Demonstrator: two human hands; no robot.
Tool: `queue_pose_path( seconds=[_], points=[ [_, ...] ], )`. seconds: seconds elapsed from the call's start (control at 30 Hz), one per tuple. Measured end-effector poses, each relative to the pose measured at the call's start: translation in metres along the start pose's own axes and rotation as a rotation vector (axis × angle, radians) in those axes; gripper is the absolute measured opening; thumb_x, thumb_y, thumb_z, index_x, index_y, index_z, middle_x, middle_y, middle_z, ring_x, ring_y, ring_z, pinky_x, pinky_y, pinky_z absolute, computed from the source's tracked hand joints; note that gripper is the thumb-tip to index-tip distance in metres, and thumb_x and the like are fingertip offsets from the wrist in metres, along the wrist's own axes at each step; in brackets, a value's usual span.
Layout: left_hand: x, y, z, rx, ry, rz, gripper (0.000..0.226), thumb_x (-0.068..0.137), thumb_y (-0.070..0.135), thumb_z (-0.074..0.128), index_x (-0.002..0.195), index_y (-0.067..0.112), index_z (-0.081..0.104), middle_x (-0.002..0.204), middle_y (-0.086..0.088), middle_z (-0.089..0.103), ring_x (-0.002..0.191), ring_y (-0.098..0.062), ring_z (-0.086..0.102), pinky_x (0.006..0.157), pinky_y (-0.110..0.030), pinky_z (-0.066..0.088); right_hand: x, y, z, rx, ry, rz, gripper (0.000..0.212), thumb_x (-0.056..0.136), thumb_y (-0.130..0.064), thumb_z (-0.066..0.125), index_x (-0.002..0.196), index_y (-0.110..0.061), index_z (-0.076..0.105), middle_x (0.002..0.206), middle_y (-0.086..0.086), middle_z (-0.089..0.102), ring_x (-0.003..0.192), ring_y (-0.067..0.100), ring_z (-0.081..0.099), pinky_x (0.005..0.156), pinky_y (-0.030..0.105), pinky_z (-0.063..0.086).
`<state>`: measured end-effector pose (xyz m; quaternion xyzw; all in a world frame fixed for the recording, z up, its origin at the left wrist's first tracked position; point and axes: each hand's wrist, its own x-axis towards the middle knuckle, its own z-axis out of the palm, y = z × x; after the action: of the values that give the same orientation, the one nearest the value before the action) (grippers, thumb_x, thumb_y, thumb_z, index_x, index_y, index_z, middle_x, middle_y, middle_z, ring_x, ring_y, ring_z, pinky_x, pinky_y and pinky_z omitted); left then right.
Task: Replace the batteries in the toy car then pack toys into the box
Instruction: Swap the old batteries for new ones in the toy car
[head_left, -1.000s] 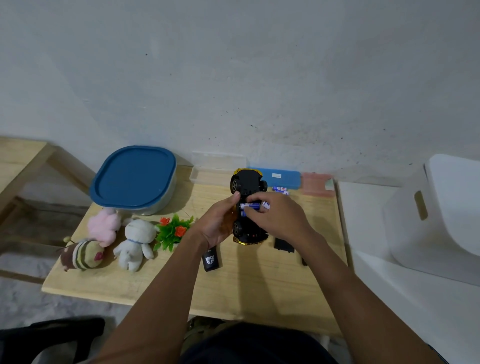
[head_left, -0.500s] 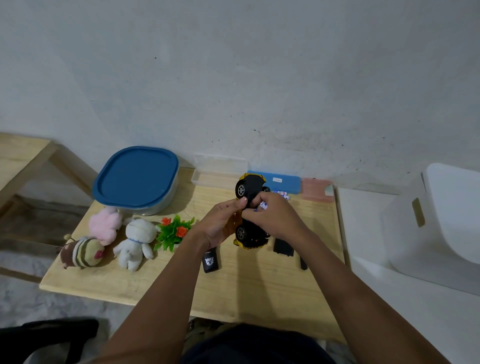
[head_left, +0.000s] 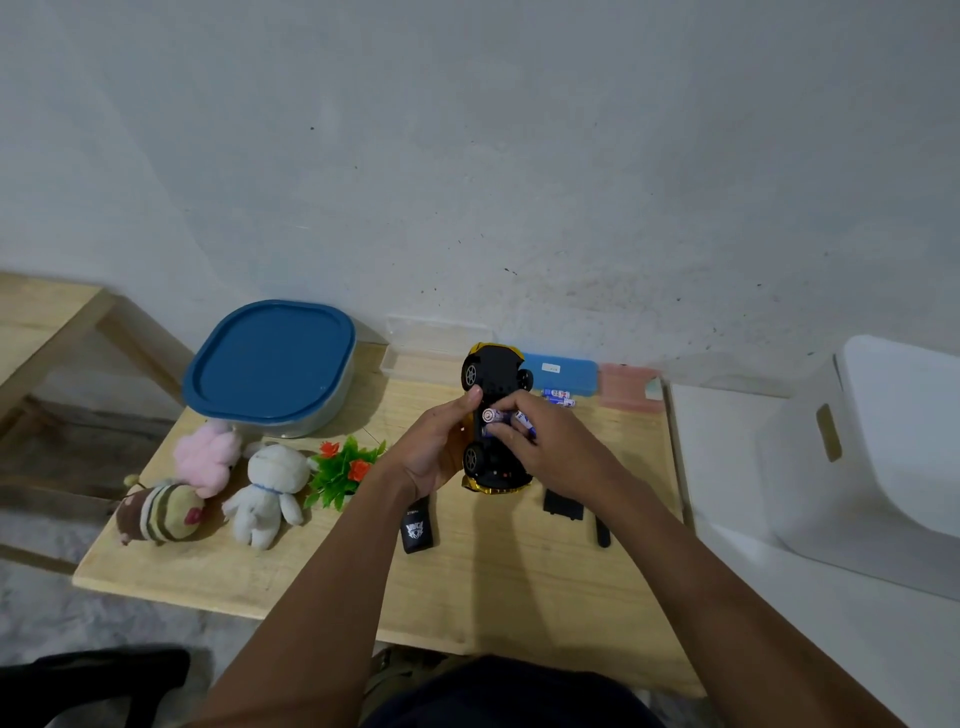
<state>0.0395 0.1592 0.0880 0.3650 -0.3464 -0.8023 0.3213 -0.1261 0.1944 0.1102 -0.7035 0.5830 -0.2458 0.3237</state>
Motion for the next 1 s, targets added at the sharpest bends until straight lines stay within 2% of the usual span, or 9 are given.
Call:
queue_pose_path(
  seconds=[0.1,0.17,0.3,0.43,0.53,0.7,0.83,0.93,1.0],
  points=[
    [-0.001,0.002,0.003,-0.023,0.01,-0.004,0.051,0.094,0.045,0.048,0.131,0.011,0.059,0.129,-0.018,0.064,0.119,-0.031,0.062,0.095,-0.04,0.054,-0.001,-0.003,-0.002,0.074,0.132,-0.009,0.022,0.1,-0.038,0.047,0.109,-0.022,0.058,0.092,-0.006,0.065,0.082,0.004,0.06,0.07,0.023,0.051],
    [-0.003,0.004,0.004,-0.026,0.012,0.001,0.048,0.095,0.045,0.046,0.128,0.014,0.061,0.126,-0.015,0.066,0.116,-0.03,0.064,0.091,-0.039,0.056,-0.001,-0.004,-0.001,0.22,0.234,0.049,0.023,0.102,-0.037,0.042,0.096,-0.02,0.056,0.075,-0.01,0.056,0.065,0.001,0.054,0.058,0.015,0.041],
    [-0.005,0.008,0.002,-0.026,0.037,-0.001,0.045,0.097,0.044,0.043,0.124,0.015,0.064,0.121,-0.013,0.069,0.112,-0.028,0.066,0.088,-0.038,0.057,0.002,-0.006,-0.003,0.647,0.323,0.229,0.03,0.104,-0.026,0.035,0.076,-0.017,0.039,0.068,-0.001,0.039,0.051,0.007,0.03,0.05,0.023,0.028],
    [-0.005,0.011,0.001,-0.044,0.057,0.014,0.044,0.093,0.044,0.046,0.122,0.016,0.064,0.118,-0.011,0.07,0.11,-0.026,0.067,0.088,-0.037,0.057,0.001,-0.007,-0.011,0.85,0.245,0.338,0.018,0.103,-0.021,0.036,0.096,-0.012,0.051,0.074,0.002,0.051,0.048,0.01,0.036,0.05,0.022,0.03],
    [-0.005,0.011,0.0,-0.053,0.058,0.017,0.047,0.092,0.045,0.047,0.124,0.015,0.063,0.119,-0.011,0.07,0.111,-0.027,0.066,0.09,-0.039,0.056,0.0,-0.005,-0.013,0.964,0.235,0.362,0.018,0.102,-0.014,0.039,0.111,-0.018,0.054,0.075,0.001,0.053,0.049,0.012,0.036,0.054,0.027,0.027],
    [-0.003,0.011,-0.002,-0.048,0.059,0.021,0.047,0.096,0.044,0.044,0.128,0.013,0.06,0.117,-0.01,0.071,0.109,-0.024,0.068,0.088,-0.036,0.057,0.0,-0.003,-0.015,0.853,0.219,0.416,0.017,0.091,-0.003,0.037,0.08,-0.012,0.046,0.065,0.0,0.043,0.043,0.01,0.024,0.041,0.022,0.018],
    [-0.001,0.012,-0.003,-0.018,0.071,0.026,0.045,0.1,0.042,0.04,0.126,0.013,0.061,0.114,-0.009,0.072,0.106,-0.023,0.069,0.085,-0.034,0.058,-0.003,-0.001,-0.015,0.621,0.136,0.397,0.022,0.094,-0.016,0.04,0.073,-0.012,0.046,0.064,0.0,0.036,0.05,0.008,0.026,0.044,0.023,0.021],
    [0.002,0.011,-0.004,0.004,0.068,0.041,0.048,0.099,0.044,0.041,0.129,0.012,0.059,0.123,-0.013,0.069,0.113,-0.026,0.066,0.086,-0.033,0.057,-0.006,0.0,-0.013,0.28,0.113,0.308,0.029,0.099,-0.037,0.048,0.085,-0.018,0.065,0.068,-0.008,0.052,0.059,0.004,0.046,0.056,0.023,0.037],
    [0.003,0.012,-0.003,0.008,0.076,0.044,0.047,0.099,0.043,0.042,0.128,0.012,0.06,0.124,-0.014,0.068,0.113,-0.027,0.066,0.086,-0.033,0.058,-0.007,0.002,-0.009,0.127,0.112,0.254,0.023,0.097,-0.045,0.05,0.102,-0.032,0.067,0.088,-0.016,0.063,0.075,0.0,0.056,0.066,0.026,0.046]
  ],
)
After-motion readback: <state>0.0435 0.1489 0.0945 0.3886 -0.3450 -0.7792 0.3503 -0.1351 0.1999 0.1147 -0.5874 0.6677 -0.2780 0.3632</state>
